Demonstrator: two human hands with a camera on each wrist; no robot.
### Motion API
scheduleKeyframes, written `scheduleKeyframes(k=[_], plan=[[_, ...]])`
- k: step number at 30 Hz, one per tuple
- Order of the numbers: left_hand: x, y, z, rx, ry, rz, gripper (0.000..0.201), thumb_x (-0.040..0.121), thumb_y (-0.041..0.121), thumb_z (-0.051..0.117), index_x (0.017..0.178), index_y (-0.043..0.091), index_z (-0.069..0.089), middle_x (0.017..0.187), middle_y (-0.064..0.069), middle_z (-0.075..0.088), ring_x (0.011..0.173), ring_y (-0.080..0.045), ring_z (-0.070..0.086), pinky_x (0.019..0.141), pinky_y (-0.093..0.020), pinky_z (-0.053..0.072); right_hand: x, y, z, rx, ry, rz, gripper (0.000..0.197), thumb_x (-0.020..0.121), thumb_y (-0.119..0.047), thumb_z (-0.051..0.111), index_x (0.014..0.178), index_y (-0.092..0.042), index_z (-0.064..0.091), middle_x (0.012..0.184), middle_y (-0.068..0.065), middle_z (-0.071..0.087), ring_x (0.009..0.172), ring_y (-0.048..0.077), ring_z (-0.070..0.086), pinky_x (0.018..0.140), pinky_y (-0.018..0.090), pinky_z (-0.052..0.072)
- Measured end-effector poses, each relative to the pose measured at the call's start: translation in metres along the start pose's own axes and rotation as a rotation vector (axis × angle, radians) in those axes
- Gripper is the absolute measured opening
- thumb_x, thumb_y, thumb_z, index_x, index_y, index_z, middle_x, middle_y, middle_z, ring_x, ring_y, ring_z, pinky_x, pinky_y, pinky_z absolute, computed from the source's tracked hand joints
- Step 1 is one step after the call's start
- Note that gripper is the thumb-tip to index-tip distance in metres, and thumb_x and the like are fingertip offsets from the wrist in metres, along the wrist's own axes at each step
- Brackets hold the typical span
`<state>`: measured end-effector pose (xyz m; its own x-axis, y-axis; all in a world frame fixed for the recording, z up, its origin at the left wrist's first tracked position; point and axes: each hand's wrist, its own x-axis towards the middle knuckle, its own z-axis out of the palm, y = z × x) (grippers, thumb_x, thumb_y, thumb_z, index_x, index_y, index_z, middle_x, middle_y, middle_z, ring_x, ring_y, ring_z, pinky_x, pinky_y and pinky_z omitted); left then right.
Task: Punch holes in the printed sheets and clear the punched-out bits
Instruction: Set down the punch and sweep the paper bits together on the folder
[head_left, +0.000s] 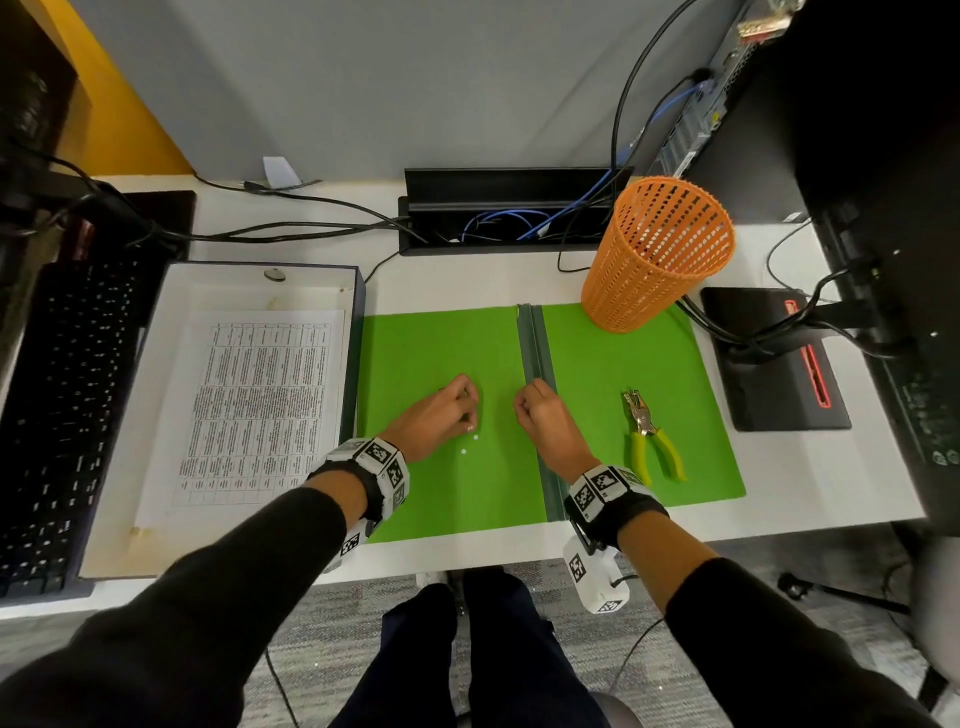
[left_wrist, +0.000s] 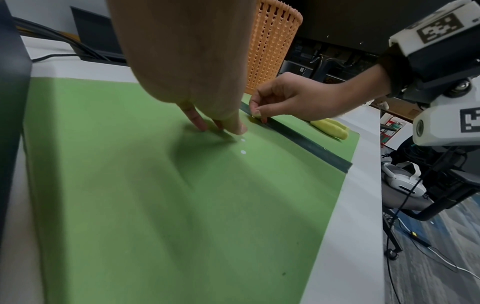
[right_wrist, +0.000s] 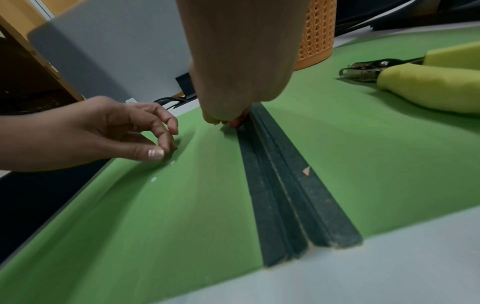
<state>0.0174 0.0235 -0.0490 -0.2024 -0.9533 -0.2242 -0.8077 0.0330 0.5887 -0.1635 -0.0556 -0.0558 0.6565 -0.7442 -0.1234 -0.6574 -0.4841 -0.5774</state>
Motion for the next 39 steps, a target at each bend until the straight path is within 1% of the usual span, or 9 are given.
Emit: scheduleKeyframes(k=[2, 5, 9, 17, 24, 30, 34, 37, 39], plan=[[-0.002, 0.000, 0.002, -0.002, 0.006, 0.023, 0.019, 0.084, 0.019, 0.066, 0.095, 0.004, 0.064, 0.116, -0.005, 0.047, 0.096, -0.014, 0.054, 0.088, -0.020, 0.045, 0.000, 0.001, 0.003, -0.024, 0.019, -0.018, 0.008, 0.085, 0.006, 0.052, 0.089, 0.003, 0.059, 0.091, 0.022, 0.057, 0.082, 0.033, 0.055, 0.073, 0.047, 0.049], [-0.002, 0.000, 0.006, 0.045, 0.028, 0.053, 0.021, 0.079, 0.021, 0.072, 0.094, 0.007, 0.068, 0.114, -0.002, 0.047, 0.093, -0.012, 0.055, 0.082, -0.018, 0.042, 0.002, 0.003, 0.006, -0.032, 0.026, -0.021, 0.008, 0.082, 0.009, 0.055, 0.084, 0.004, 0.060, 0.085, 0.021, 0.059, 0.075, 0.032, 0.058, 0.066, 0.042, 0.051], [-0.002, 0.004, 0.009, 0.058, 0.064, 0.079, 0.012, 0.079, 0.019, 0.072, 0.082, 0.007, 0.071, 0.110, -0.001, 0.049, 0.086, -0.013, 0.057, 0.075, -0.031, 0.052, 0.003, 0.003, 0.006, -0.032, 0.046, -0.031, 0.007, 0.083, 0.008, 0.054, 0.084, 0.005, 0.060, 0.084, 0.021, 0.059, 0.074, 0.033, 0.057, 0.065, 0.040, 0.049], [0.002, 0.002, 0.005, 0.108, 0.030, 0.105, 0.011, 0.081, 0.018, 0.070, 0.081, 0.007, 0.071, 0.116, 0.000, 0.047, 0.088, -0.010, 0.057, 0.074, -0.030, 0.053, 0.005, 0.002, 0.007, -0.033, 0.051, -0.032, 0.007, 0.083, 0.007, 0.054, 0.083, 0.004, 0.060, 0.084, 0.021, 0.059, 0.074, 0.033, 0.057, 0.066, 0.042, 0.049], [0.003, 0.003, 0.009, 0.216, 0.055, 0.121, 0.012, 0.083, 0.019, 0.067, 0.074, 0.010, 0.068, 0.119, 0.004, 0.045, 0.086, -0.009, 0.055, 0.068, -0.030, 0.053, 0.005, 0.002, 0.008, -0.041, 0.062, -0.035, 0.007, 0.082, 0.007, 0.055, 0.083, 0.004, 0.061, 0.083, 0.020, 0.059, 0.073, 0.032, 0.057, 0.066, 0.042, 0.050], [0.003, 0.008, 0.010, 0.331, 0.080, 0.148, 0.016, 0.084, 0.010, 0.063, 0.070, 0.005, 0.061, 0.103, -0.004, 0.047, 0.082, -0.015, 0.048, 0.062, -0.030, 0.049, 0.005, 0.000, 0.008, -0.052, 0.073, -0.055, 0.007, 0.079, 0.010, 0.057, 0.081, 0.005, 0.062, 0.080, 0.021, 0.060, 0.071, 0.033, 0.058, 0.064, 0.042, 0.051], [0.004, 0.005, 0.012, 0.301, 0.033, 0.132, 0.016, 0.093, 0.011, 0.050, 0.083, 0.001, 0.056, 0.107, -0.009, 0.044, 0.089, -0.019, 0.047, 0.075, -0.032, 0.048, 0.005, 0.003, 0.007, -0.054, 0.089, -0.071, 0.007, 0.080, 0.009, 0.056, 0.080, 0.004, 0.061, 0.081, 0.021, 0.059, 0.071, 0.033, 0.058, 0.063, 0.045, 0.052], [0.005, -0.001, 0.008, 0.208, 0.011, 0.130, 0.018, 0.094, 0.017, 0.052, 0.089, 0.001, 0.059, 0.112, -0.009, 0.043, 0.097, -0.017, 0.047, 0.087, -0.027, 0.046, 0.005, 0.001, 0.005, -0.042, 0.094, -0.091, 0.006, 0.080, 0.009, 0.057, 0.080, 0.004, 0.061, 0.080, 0.021, 0.059, 0.069, 0.033, 0.058, 0.061, 0.046, 0.052], [0.009, -0.001, -0.001, 0.127, 0.036, 0.120, 0.015, 0.093, 0.016, 0.053, 0.092, 0.002, 0.058, 0.111, -0.009, 0.044, 0.099, -0.018, 0.047, 0.091, -0.027, 0.044, 0.006, -0.004, -0.003, -0.017, 0.107, -0.103, 0.006, 0.082, 0.008, 0.055, 0.082, 0.004, 0.060, 0.083, 0.021, 0.059, 0.071, 0.032, 0.058, 0.064, 0.046, 0.051]])
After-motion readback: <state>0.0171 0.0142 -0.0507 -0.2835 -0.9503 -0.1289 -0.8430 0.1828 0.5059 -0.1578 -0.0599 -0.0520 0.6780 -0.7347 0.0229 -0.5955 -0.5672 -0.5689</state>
